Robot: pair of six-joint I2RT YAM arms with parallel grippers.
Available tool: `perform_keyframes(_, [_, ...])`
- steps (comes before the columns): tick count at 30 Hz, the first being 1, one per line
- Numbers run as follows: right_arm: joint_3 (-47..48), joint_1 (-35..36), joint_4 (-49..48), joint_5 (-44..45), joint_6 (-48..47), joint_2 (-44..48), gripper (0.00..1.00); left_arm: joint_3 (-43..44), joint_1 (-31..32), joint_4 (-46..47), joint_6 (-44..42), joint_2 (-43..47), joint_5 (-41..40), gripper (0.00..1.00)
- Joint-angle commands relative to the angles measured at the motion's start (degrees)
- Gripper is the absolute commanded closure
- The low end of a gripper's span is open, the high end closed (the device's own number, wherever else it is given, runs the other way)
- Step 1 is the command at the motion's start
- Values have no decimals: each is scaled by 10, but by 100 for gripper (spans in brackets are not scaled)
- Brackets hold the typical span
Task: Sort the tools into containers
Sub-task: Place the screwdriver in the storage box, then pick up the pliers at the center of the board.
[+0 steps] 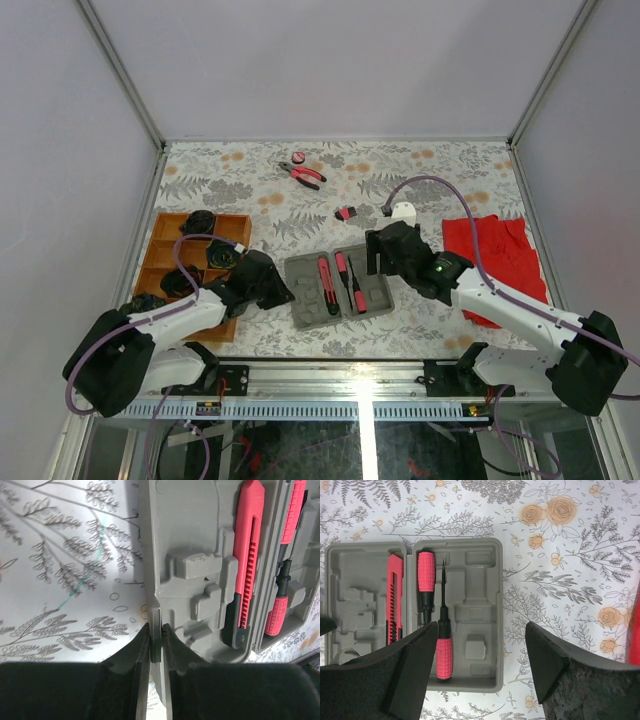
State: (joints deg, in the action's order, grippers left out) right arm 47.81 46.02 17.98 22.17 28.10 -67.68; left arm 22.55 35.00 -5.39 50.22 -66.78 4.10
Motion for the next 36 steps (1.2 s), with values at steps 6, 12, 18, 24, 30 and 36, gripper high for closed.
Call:
perform_keyframes(6, [-11,-33,1,13,3,16,18,45,3,12,-45,-21,4,72])
perform_keyframes(12, [4,-50,-18,-19,-12,2,17,58,3,-59,-44,44,-56,58])
perform_keyframes(18, [34,-53,-37,-29,-37,-36,14,92,2,-130,-57,94,-107,48])
perform_keyframes(24, [29,-55,-71,-30,-34,-62,1,124,3,-171,-71,101,-132,38])
perform_keyframes(30, [36,-57,-63,-44,-42,-87,1,142,0,-181,-77,103,-122,16])
perform_keyframes(36, [71,-64,-44,-88,-75,-135,1,160,-38,-186,-90,96,-91,1])
